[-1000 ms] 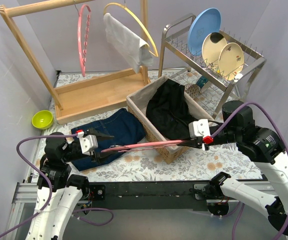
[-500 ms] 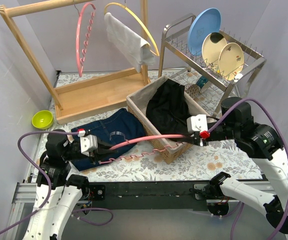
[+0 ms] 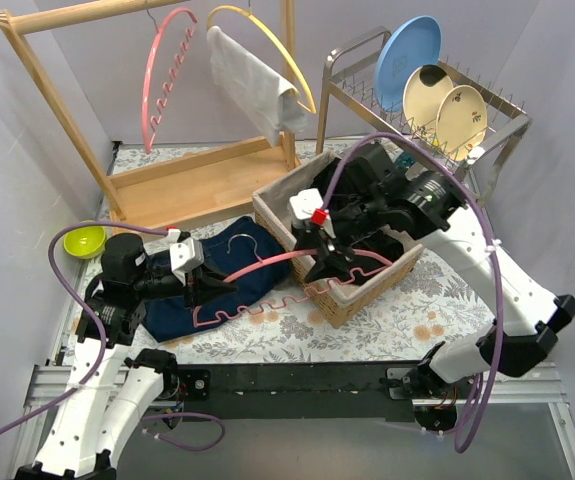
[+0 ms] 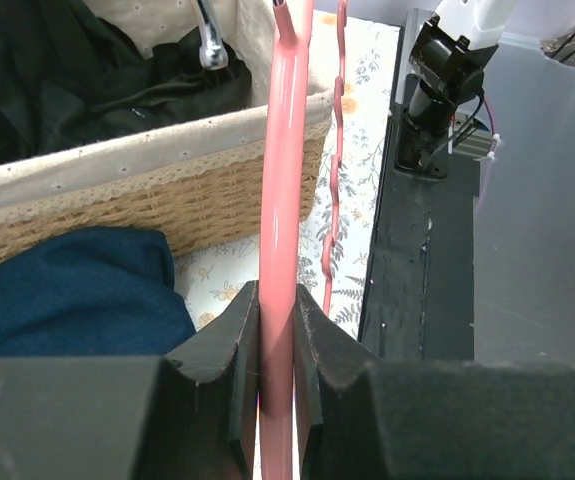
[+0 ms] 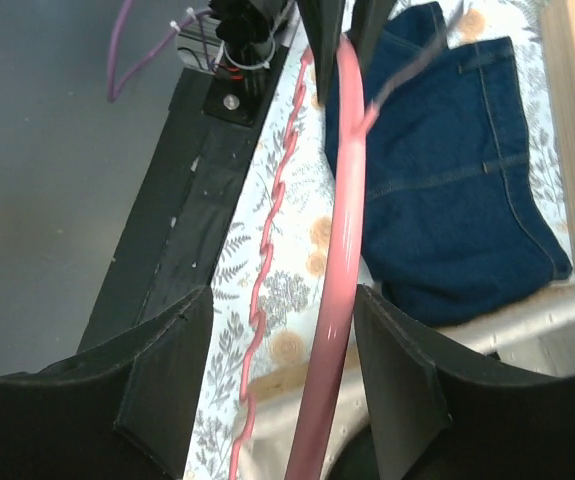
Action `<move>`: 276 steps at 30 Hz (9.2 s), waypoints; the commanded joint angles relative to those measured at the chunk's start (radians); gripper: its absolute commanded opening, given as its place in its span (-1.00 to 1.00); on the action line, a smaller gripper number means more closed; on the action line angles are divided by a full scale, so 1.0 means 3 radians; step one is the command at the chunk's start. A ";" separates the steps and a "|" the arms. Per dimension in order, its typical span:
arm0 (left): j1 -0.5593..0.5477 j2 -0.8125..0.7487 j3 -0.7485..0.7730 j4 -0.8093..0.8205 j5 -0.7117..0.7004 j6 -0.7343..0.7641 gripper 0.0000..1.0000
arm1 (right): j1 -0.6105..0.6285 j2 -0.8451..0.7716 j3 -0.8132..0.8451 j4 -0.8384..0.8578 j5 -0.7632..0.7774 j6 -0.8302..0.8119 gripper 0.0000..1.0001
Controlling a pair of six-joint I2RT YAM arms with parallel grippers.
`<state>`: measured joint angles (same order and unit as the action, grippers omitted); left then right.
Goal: Place the skirt on the hanger
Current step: Pass the hanger from the right arm to the left, then pass the hanger from the left arm to the right, then place skirt on hanger
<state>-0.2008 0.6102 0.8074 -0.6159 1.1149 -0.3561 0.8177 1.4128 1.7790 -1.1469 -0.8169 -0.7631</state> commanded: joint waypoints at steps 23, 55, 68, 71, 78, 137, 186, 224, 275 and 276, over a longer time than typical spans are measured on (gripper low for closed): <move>-0.0322 0.0267 0.0443 -0.0340 -0.0725 0.0134 -1.00 | 0.0521 0.0915 0.0794 0.0320 0.0474 0.0739 -0.97; -0.0322 -0.0893 0.0377 -0.0228 -0.3582 -0.2559 0.72 | 0.0378 0.2807 0.1668 0.3014 0.0340 0.3781 -0.97; -0.0322 -0.0035 -0.0257 -0.0151 -0.5203 -0.3676 0.66 | 0.0271 0.3477 0.2052 0.3097 0.0591 0.4016 -0.97; -0.0277 0.0316 -0.0217 0.0089 -0.5393 -0.3604 0.70 | 0.0255 0.3477 0.1981 0.3133 0.0510 0.4022 -0.97; 0.1009 0.0686 -0.0563 0.0733 -0.4449 -0.3527 0.48 | 0.0255 0.3461 0.1689 0.3337 0.0397 0.4067 -0.97; 0.1319 0.0861 -0.0789 0.0795 -0.4442 -0.3716 0.20 | 0.0138 0.4034 0.2190 0.3562 0.0361 0.4323 -0.97; 0.1355 0.0687 -0.0273 0.0090 -0.3527 -0.3323 0.35 | 0.0209 0.4096 0.2006 0.3603 0.0182 0.4241 -0.97; 0.1350 0.1284 0.0065 0.0130 -0.3435 -0.3635 0.15 | 0.0209 0.4039 0.1857 0.3833 -0.0059 0.4318 -0.97; 0.1365 0.2742 -0.0068 0.0351 -0.4601 -0.3768 0.55 | 0.0240 0.4571 0.2257 0.3623 0.0566 0.4277 -0.97; 0.1365 0.2757 -0.0053 0.0310 -0.4636 -0.3803 0.50 | 0.0235 0.4581 0.2231 0.3664 0.0550 0.4353 -0.97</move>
<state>0.1871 1.4216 0.7689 -0.4187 -0.1444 -1.4818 0.9112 2.6858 2.4401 -0.1207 -0.6006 0.5018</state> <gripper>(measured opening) 0.784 0.160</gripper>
